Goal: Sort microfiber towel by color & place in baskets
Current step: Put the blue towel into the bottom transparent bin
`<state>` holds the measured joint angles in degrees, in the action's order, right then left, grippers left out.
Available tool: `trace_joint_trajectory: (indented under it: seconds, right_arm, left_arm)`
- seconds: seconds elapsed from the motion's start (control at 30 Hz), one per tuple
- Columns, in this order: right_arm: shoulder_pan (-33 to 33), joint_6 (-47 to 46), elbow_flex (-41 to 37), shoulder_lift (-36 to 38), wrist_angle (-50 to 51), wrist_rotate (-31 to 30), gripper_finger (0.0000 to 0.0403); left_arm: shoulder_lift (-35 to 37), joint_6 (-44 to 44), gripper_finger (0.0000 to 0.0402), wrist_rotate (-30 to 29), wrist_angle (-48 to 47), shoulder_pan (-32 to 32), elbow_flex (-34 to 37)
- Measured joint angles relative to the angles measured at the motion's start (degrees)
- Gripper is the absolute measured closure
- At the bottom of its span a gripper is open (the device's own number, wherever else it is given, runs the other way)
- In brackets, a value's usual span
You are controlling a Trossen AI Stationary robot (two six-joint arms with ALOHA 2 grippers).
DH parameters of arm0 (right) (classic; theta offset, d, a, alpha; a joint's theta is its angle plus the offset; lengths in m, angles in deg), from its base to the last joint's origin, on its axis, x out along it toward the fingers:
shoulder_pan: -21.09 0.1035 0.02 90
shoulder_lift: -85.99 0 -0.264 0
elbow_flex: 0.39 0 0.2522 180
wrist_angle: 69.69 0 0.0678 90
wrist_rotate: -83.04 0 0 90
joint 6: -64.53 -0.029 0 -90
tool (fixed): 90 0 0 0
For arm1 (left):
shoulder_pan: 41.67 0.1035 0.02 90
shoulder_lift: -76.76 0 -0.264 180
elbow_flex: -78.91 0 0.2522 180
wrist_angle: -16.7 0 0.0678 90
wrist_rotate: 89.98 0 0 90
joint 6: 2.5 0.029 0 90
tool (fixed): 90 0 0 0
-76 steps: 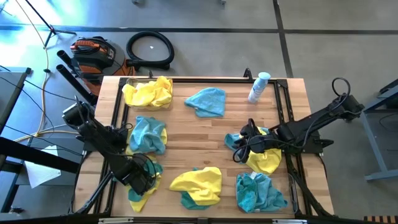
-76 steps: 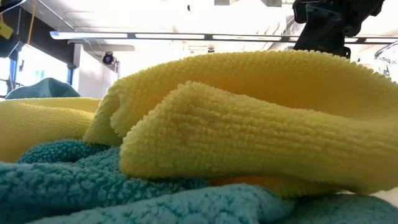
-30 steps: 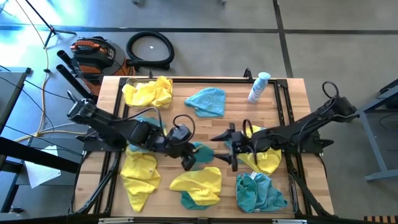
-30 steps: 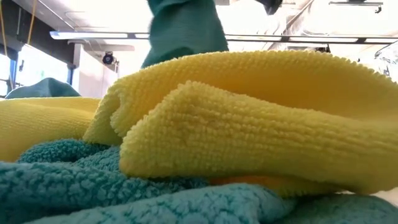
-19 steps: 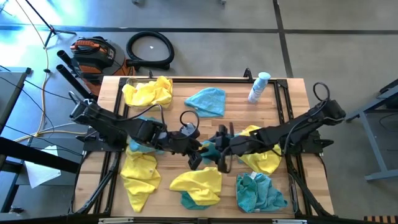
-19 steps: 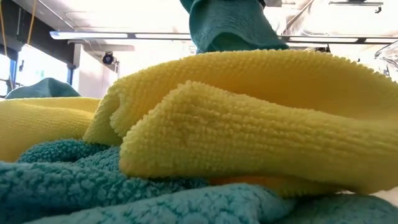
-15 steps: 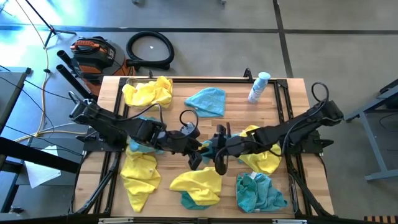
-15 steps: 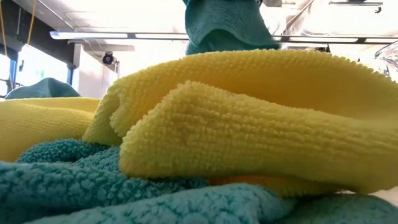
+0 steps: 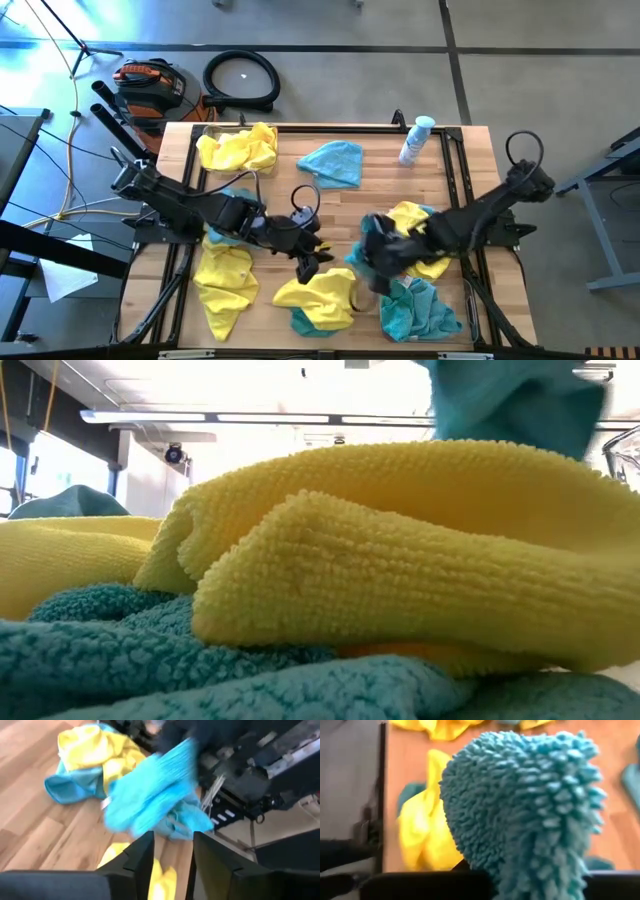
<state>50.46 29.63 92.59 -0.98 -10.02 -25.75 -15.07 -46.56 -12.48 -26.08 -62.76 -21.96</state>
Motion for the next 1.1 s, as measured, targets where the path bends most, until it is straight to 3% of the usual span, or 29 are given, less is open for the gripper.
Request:
trace_joint_trajectory:
  seconds: [0.17,0.3,0.63,0.93,1.1]
  right_arm:
    - [8.26,-10.69,2.88,1.47,6.44,-2.08,0.0391]
    - [14.94,-24.32,3.23,2.74,15.31,-5.93,0.0398]
    - [30.71,-56.75,3.24,1.06,28.72,-4.25,0.0400]
    - [40.46,-78.37,-4.32,-0.70,24.24,1.98,0.0400]
    - [40.99,-75.98,-12.83,-0.81,15.60,3.80,0.0400]
  left_arm:
    - [0.00,-2.29,0.0266,0.05,-1.85,-0.38,0.00]
    - [0.00,-3.01,0.0266,-0.03,-2.33,-0.44,0.00]
    - [0.00,-3.85,0.0266,-1.45,-2.86,-0.44,0.00]
    - [-0.26,-3.89,0.0267,-1.88,-2.88,-0.44,0.01]
    - [-0.77,-3.93,0.0267,-2.25,-2.90,-0.44,0.06]
